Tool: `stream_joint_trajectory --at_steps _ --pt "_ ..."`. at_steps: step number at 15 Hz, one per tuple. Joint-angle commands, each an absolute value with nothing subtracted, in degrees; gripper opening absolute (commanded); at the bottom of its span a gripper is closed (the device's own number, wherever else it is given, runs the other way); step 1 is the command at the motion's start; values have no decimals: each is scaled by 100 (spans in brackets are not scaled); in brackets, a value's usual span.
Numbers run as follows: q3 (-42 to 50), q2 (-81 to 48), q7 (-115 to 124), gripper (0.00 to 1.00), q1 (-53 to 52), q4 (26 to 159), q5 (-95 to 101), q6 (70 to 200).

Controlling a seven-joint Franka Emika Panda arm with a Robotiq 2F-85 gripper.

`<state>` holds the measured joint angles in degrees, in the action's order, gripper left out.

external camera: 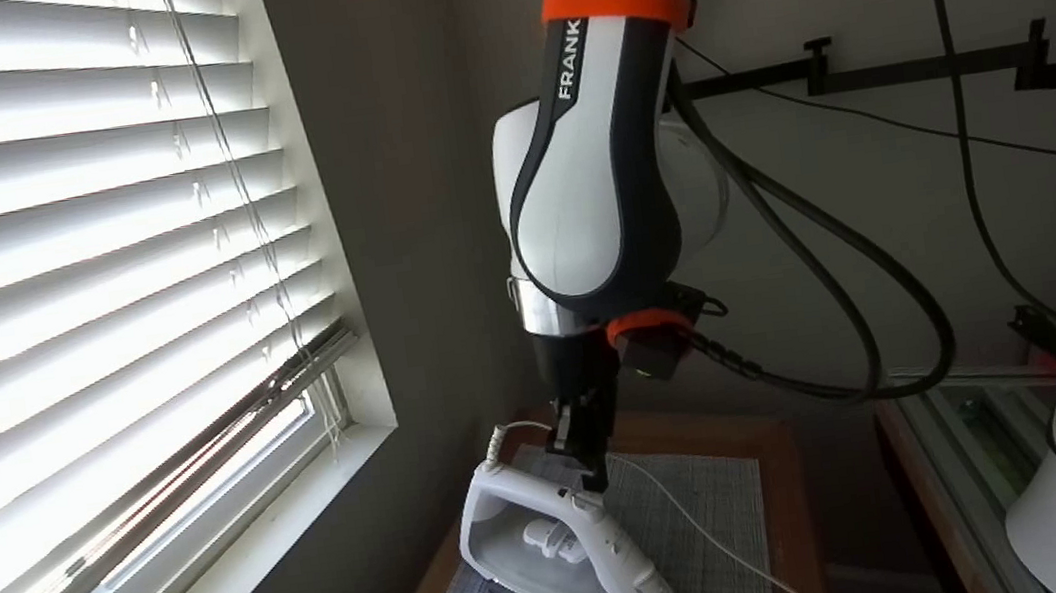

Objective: Press a button on the pressing iron

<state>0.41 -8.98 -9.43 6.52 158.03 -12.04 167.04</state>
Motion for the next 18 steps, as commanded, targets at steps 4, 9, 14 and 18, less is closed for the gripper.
stream_joint_trajectory --at_steps 4,9,14,18 --pt "272 -228 -550 0 548 15773 -466 15930" --pt "231 314 -522 46 476 15726 -506 15295" --pt "144 980 -306 80 343 15780 -412 14785" --pt "44 1482 -9 100 308 15772 -175 14310"
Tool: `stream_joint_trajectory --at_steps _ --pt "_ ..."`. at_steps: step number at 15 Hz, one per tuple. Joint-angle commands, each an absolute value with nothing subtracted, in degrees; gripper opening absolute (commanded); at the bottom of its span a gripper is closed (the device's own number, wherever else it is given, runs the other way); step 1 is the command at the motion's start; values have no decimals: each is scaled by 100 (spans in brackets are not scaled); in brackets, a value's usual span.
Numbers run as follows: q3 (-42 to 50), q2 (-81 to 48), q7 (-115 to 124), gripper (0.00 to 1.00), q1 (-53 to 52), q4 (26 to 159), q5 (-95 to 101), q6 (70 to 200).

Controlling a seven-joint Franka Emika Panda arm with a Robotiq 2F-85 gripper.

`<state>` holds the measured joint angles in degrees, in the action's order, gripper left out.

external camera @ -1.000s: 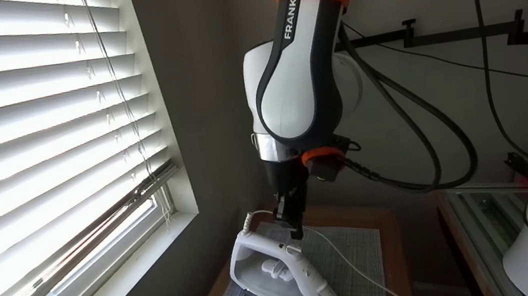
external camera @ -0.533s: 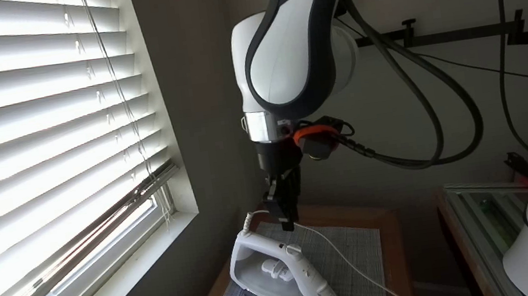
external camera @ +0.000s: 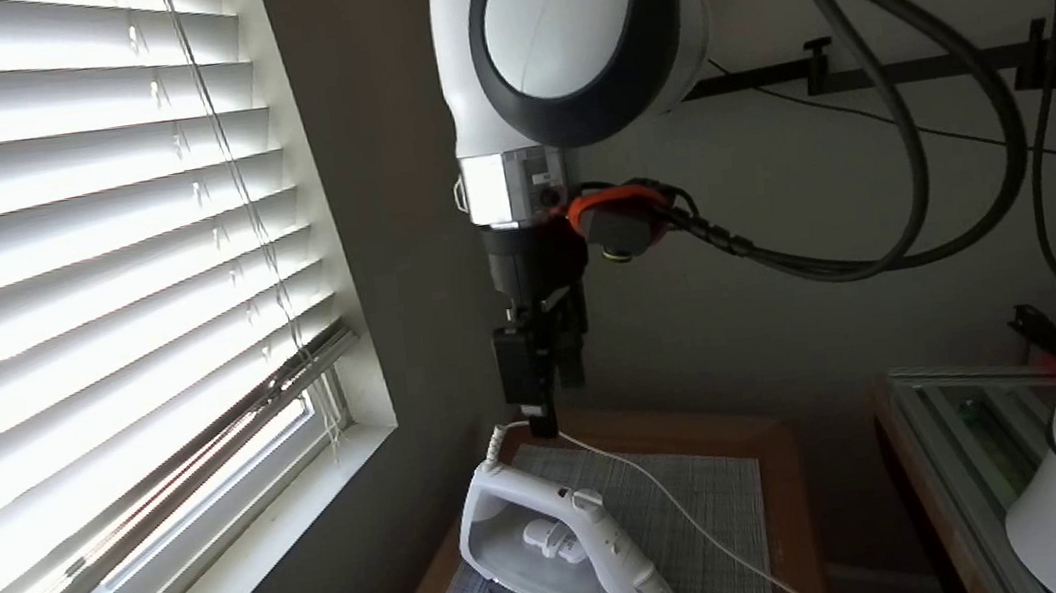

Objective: Press a button on the pressing iron

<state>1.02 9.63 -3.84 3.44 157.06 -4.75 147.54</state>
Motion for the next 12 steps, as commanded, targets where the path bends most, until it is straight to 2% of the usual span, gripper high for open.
stream_joint_trajectory --at_steps 1,6,7,12 --pt "11 1593 77 100 324 15767 -93 14181" --pt "-88 2263 252 100 284 15770 0 13504" --pt "12 1865 79 100 271 15702 -140 13801" --pt "-17 2151 88 100 260 15726 -132 13617"
